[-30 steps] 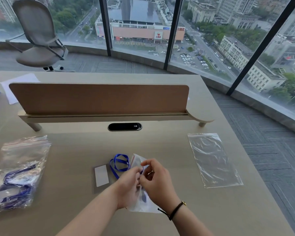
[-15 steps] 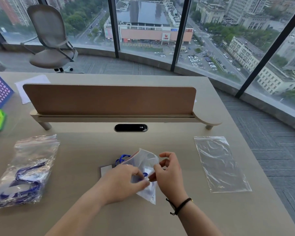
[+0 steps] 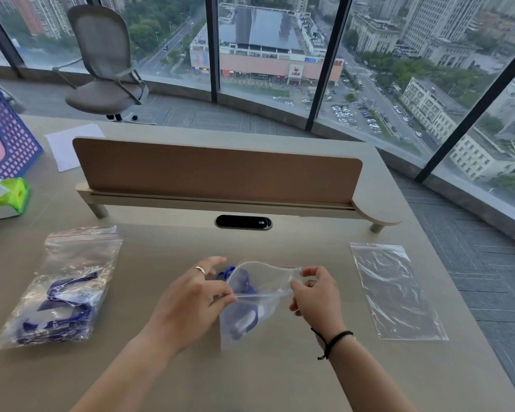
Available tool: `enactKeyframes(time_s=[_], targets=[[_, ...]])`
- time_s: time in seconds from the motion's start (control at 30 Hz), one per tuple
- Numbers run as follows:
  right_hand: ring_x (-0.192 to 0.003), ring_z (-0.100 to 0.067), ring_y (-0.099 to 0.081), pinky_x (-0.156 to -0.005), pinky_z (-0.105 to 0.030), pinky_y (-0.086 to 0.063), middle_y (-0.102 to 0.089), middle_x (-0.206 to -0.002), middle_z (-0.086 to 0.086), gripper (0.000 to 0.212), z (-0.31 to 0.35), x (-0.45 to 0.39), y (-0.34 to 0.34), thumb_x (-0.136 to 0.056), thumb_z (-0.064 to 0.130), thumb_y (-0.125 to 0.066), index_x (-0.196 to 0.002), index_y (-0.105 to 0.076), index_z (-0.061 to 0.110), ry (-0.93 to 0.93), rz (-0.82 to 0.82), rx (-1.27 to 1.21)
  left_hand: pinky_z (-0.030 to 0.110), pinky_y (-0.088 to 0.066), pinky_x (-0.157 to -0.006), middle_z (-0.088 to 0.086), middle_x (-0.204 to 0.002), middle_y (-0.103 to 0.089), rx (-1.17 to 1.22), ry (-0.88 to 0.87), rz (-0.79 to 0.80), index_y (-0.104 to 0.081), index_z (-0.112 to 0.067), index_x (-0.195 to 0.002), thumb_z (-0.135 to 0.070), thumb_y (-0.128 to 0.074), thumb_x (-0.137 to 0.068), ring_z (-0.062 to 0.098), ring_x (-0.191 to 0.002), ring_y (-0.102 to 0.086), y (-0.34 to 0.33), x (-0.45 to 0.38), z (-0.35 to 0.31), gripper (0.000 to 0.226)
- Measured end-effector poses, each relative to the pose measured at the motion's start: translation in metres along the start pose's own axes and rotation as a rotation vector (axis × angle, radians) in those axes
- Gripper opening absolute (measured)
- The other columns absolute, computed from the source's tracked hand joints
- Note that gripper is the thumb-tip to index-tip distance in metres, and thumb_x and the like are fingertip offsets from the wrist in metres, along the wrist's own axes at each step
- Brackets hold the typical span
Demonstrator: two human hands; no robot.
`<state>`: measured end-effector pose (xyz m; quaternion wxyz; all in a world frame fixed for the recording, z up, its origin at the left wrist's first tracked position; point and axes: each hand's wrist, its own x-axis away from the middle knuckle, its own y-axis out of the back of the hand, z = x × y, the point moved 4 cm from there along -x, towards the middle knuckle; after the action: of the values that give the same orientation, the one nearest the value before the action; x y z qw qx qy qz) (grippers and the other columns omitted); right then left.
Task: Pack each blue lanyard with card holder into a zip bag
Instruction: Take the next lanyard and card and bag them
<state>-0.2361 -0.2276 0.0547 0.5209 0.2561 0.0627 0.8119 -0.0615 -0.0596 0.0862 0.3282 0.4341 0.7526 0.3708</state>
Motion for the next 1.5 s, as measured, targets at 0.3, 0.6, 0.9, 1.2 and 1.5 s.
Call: enactKeyframes(time_s=[0.3,0.6,0.9,1.2,1.5], targets=[[-0.051,-0.024,-0.063,-0.052,-0.033,-0.052,-0.068,-0.064,-0.013,0.02,0.014,0.016,-0.025,-0.085,-0.001,-0.051,-0.09,-0.067,0.01,0.013,0.092,0.001,0.033,-0.053,-0.063,-0.016,-0.076,-0.069,0.079,0.041,-0.008,-0.074,-0.029,-0.084,-0.047,-0.057,-0.086,0.005,-0.068,-0.063,0.037,0.024,0.049,0.025],[-0.073,-0.022,-0.073,-0.076,-0.038,-0.059,-0.076,-0.082,-0.017,0.005,0.045,0.044,-0.05,-0.083,-0.001,-0.072,-0.087,-0.071,0.001,0.096,0.326,-0.119,0.018,-0.053,-0.072,-0.021,-0.084,-0.076,0.234,0.078,-0.092,-0.079,-0.022,-0.091,-0.009,-0.079,-0.082,-0.004,-0.076,-0.069,0.083,0.048,0.087,0.016],[-0.059,-0.017,-0.066,-0.06,-0.025,-0.055,-0.073,-0.067,-0.007,0.012,0.069,0.059,-0.065,-0.082,0.007,-0.076,-0.073,-0.073,0.015,0.359,0.382,0.166,0.013,-0.053,-0.079,-0.022,-0.089,-0.074,0.343,0.314,-0.134,-0.071,-0.035,-0.097,-0.01,-0.076,-0.085,0.002,-0.083,-0.071,0.098,0.067,0.11,0.028],[-0.051,-0.003,-0.048,-0.055,-0.016,-0.043,-0.06,-0.072,0.002,0.02,0.097,0.05,-0.095,-0.078,0.01,-0.08,-0.065,-0.072,0.024,0.566,0.519,0.09,0.025,-0.056,-0.084,0.002,-0.092,-0.078,0.532,0.601,-0.329,-0.076,-0.022,-0.093,-0.002,-0.072,-0.087,0.019,-0.09,-0.073,0.114,0.101,0.117,0.022],[-0.061,-0.013,-0.07,-0.065,-0.027,-0.059,-0.073,-0.065,0.001,0.009,0.11,0.062,-0.159,-0.082,0.014,-0.077,-0.075,-0.074,0.019,0.564,0.639,0.043,0.017,-0.054,-0.073,-0.004,-0.077,-0.076,0.548,0.712,-0.569,-0.076,-0.025,-0.083,-0.002,-0.072,-0.086,0.007,-0.069,-0.067,0.145,0.138,0.148,0.023]])
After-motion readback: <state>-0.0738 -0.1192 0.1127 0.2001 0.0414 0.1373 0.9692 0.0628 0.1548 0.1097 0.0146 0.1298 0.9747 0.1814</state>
